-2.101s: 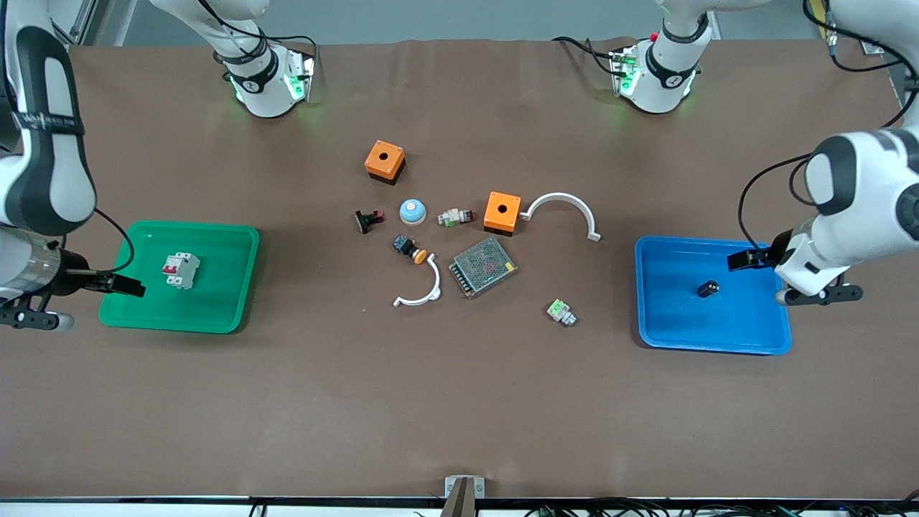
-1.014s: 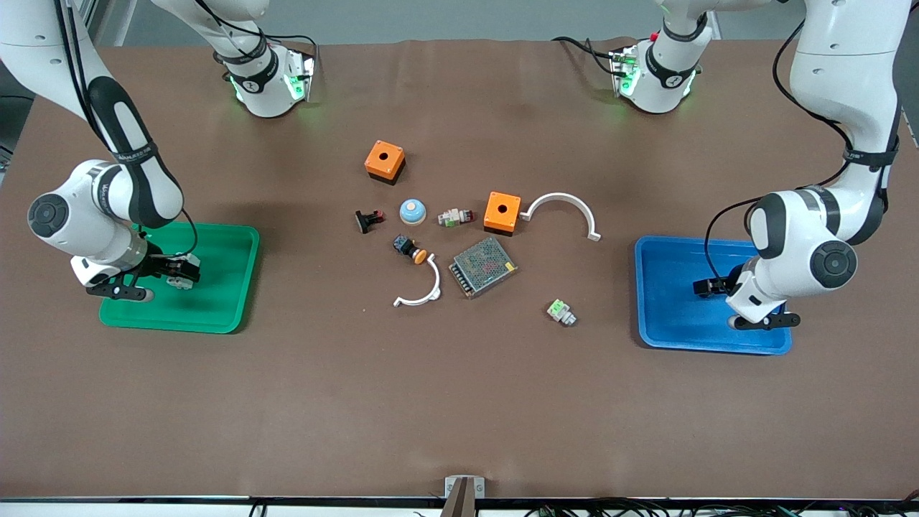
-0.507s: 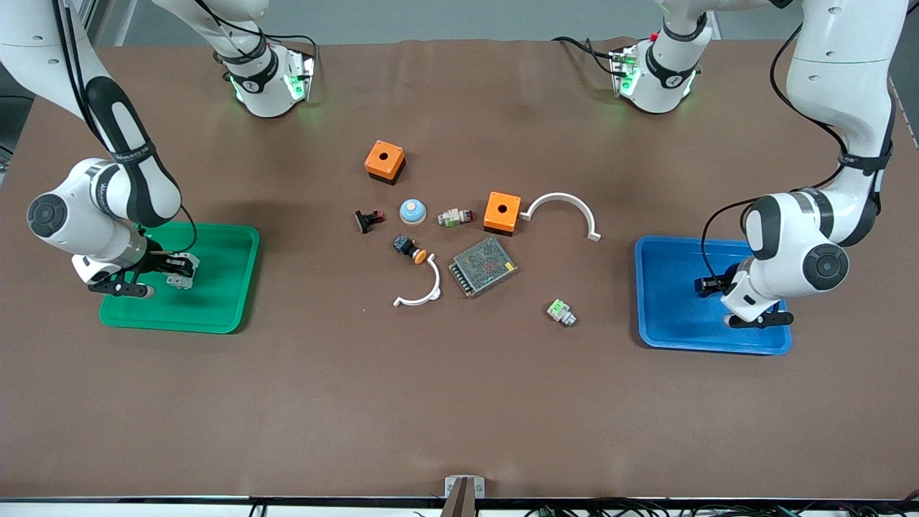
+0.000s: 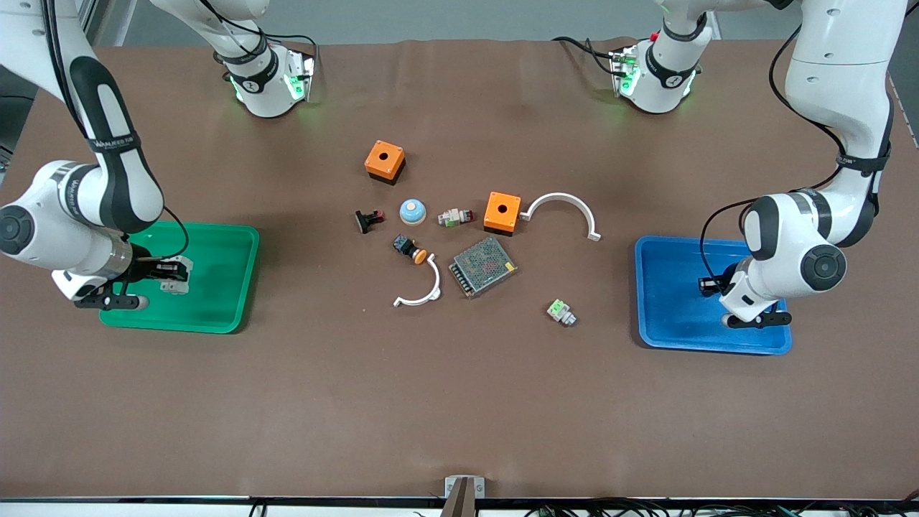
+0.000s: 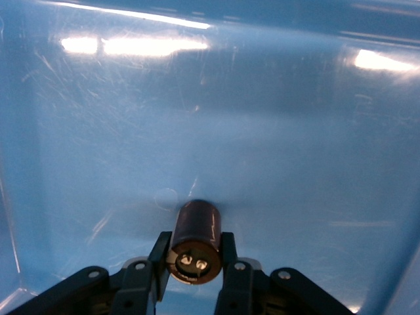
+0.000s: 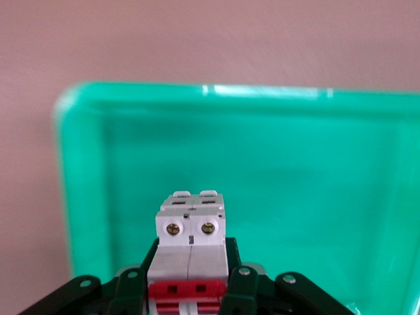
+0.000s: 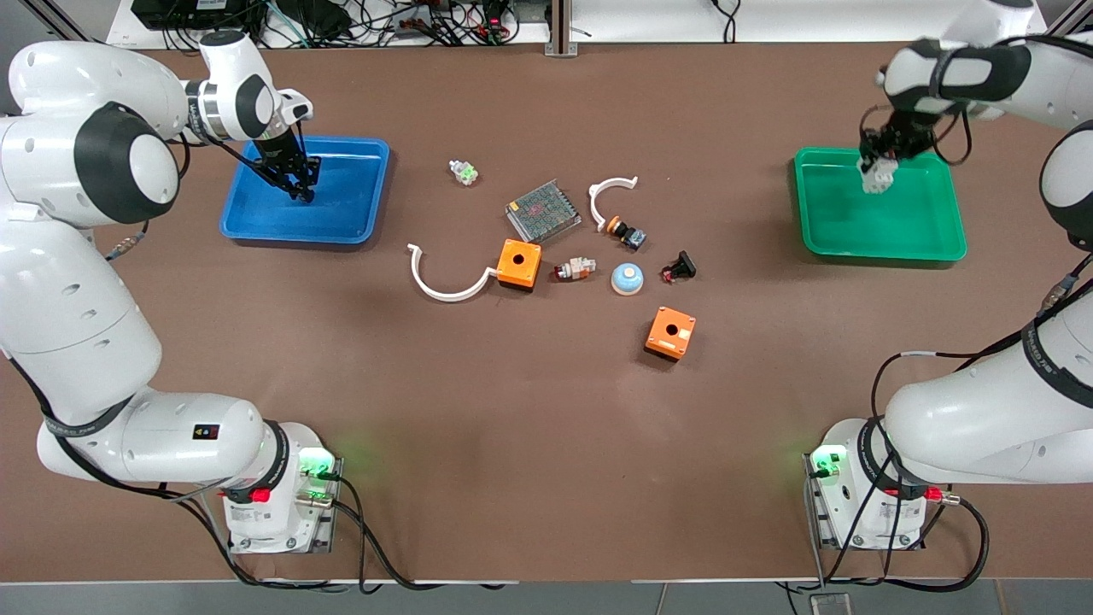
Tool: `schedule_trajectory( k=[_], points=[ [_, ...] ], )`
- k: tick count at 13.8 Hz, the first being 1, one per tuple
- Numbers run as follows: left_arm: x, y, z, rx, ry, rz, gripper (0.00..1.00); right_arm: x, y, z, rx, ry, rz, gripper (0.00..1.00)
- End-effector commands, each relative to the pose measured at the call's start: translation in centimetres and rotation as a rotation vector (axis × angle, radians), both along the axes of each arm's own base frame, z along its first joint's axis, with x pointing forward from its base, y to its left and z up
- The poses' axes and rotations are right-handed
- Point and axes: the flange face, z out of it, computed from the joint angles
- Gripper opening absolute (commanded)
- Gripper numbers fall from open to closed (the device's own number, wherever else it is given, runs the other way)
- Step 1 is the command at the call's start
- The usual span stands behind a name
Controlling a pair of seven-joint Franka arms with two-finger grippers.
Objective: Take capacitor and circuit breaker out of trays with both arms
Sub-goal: 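Close both grippers and lift the breaker and capacitor from the trays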
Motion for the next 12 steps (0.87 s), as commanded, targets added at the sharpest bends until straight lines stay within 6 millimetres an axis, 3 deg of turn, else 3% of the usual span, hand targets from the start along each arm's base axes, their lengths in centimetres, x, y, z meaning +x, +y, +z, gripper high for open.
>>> schedule_trajectory(
  k=[1, 3, 6, 8, 10, 12],
  points=[
    [0.4, -0.6, 1.3, 0.005, -0.024, 0.016, 0.17, 0.8, 6.5, 0.2, 0.048, -0.012, -0.006, 0.01],
    [0.5, -0.8, 3.5, 0.002, -0.034, 0.014, 0.17, 1.1, 12.0, 0.2, 0.053, -0.035, -0.041, 0.01],
    [-0.4, -5.0, 8.3, -0.022, 0.011, 0.011, 0.17, 0.6, 20.9, -1.2, 0.037, -0.051, -0.118, 0.01],
    [-1.3, -9.0, 10.9, -0.032, 0.013, 0.022, 0.17, -0.2, 25.5, -2.4, 0.032, -0.064, -0.141, 0.01],
    [-2.5, -14.5, 12.6, -0.032, 0.003, 0.063, 0.17, -0.3, 28.8, -3.3, 0.028, -0.057, -0.142, 0.01],
    [-4.0, -20.1, 12.6, -0.032, 0.008, 0.109, 0.17, -0.6, 32.3, -4.1, 0.024, -0.056, -0.112, 0.01]
  ],
)
